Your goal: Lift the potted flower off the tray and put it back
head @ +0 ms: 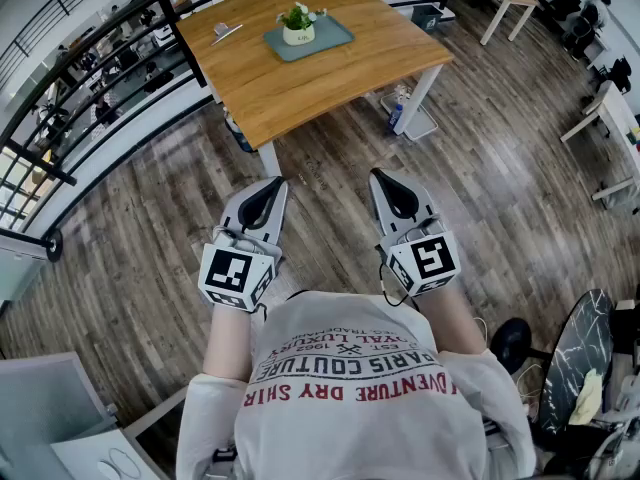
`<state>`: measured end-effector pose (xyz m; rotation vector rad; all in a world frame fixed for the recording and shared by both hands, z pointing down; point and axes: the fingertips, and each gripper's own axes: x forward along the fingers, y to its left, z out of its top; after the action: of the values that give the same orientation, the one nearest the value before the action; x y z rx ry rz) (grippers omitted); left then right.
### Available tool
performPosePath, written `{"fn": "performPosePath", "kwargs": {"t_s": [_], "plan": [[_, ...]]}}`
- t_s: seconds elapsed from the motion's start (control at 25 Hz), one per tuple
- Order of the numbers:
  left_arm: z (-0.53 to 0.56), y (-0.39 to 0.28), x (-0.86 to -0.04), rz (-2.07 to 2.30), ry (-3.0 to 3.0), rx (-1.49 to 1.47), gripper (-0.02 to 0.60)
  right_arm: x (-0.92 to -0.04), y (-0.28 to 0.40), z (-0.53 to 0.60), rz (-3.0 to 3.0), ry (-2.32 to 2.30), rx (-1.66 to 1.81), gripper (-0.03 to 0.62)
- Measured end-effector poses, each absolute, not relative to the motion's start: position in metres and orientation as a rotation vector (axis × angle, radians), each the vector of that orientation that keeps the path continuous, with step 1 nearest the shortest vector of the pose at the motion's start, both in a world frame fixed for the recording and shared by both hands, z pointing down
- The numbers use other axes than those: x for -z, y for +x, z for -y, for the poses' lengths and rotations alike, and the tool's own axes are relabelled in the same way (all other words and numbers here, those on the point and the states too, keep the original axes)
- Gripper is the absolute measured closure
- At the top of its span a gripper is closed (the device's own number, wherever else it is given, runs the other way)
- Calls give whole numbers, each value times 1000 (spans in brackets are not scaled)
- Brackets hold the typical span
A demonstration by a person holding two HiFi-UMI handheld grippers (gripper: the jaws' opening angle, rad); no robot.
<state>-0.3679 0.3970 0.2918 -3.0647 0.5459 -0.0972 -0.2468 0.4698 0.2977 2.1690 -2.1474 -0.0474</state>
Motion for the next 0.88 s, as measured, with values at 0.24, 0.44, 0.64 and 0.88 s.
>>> {"fn": "performPosePath", "kwargs": {"t_s": [0.24,0.44,0.64,0.88], "plan": [[-393,-365,-291,-550,-3071,85,569,-298,-244,-468,2157,2171,45,568],[-390,-362,-290,-542,-3075,78,569,-299,-240,-467,2150,2186,28,568],[-389,-352,-291,-533,-3084,73,569,-294,-227,-474,2141,2201,88,494],[-379,-339,-305,-539,-3107,119,569,-300,-196,-463,2116,2255,82,220]]}}
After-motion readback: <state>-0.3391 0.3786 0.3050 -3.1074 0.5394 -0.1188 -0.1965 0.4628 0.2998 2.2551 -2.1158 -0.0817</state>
